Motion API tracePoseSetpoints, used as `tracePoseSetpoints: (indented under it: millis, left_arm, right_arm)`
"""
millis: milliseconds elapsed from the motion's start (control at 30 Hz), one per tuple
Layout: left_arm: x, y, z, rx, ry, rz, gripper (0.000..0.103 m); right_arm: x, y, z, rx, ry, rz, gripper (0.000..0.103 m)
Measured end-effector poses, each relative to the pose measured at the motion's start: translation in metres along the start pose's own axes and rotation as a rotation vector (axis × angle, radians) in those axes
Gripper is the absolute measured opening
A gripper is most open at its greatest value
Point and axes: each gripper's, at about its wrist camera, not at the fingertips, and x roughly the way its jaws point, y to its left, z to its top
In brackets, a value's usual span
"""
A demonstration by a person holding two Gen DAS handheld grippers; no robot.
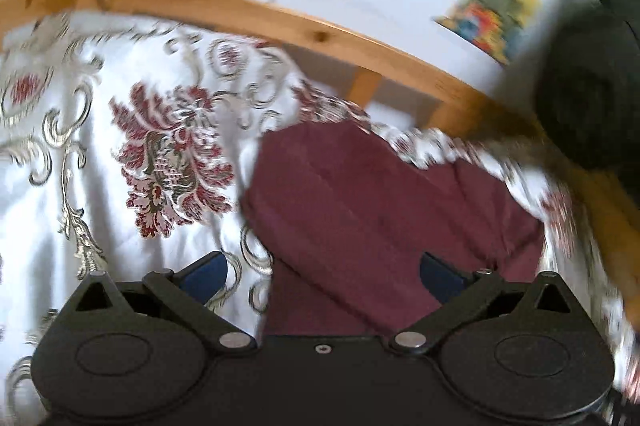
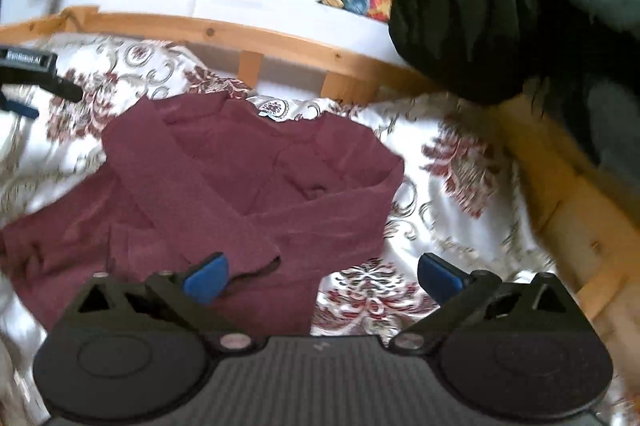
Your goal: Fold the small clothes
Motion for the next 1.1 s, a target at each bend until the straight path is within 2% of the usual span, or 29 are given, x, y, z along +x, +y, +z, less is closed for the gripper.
tracePoseSetpoints:
  millis: [133,300,367,467,533,633,767,867,1000,1067,1100]
  left_arm:
    - [-0.028,-0.019,-0.019,0.129,0.029,-0.045,0.102]
    - [-0.053,-0.023,-0.035,0.181,0.094,-0.095,0.102]
    - [-0.060,-0.019,-0.038,0.180,0.148,-0.116,0.102]
    - [-0.064,-0.009,-0.043,0.177,0.255,-0.176,0.102]
    - [-0.065,-0.006,-0.048,0.187,0.304,-0.172,0.102]
    - [-0.066,-0.010,-0.053,0.228,0.329,-0.174,0.102]
    - [-0.062,-0.025,-0.062,0.334,0.372,-0.170,0.102]
    - [-0.052,-0.040,-0.071,0.439,0.442,-0.161,0.102]
    - [-0.039,-0.058,-0.086,0.583,0.532,-0.128,0.102]
    - [-0.032,-0.063,-0.090,0.625,0.561,-0.097,0.102]
    - [-0.029,-0.064,-0.092,0.637,0.571,-0.084,0.102]
  right_arm:
    - [-0.018,0.020,-0.013,-0.156,0.012,0.067,0.103]
    - [-0.010,0.048,-0.028,-0.331,0.194,0.191,0.103]
    - [-0.006,0.061,-0.034,-0.394,0.245,0.226,0.103]
    - [0.002,0.084,-0.042,-0.506,0.297,0.221,0.103]
    - [0.011,0.094,-0.045,-0.551,0.326,0.203,0.103]
    - [0.024,0.105,-0.051,-0.584,0.366,0.188,0.103]
    - [0.031,0.109,-0.052,-0.592,0.333,0.216,0.103]
    - [0.036,0.110,-0.052,-0.581,0.323,0.212,0.101]
    - [0.037,0.102,-0.048,-0.533,0.328,0.207,0.085]
    - [0.035,0.096,-0.045,-0.509,0.312,0.193,0.073]
    - [0.033,0.093,-0.043,-0.494,0.305,0.178,0.057]
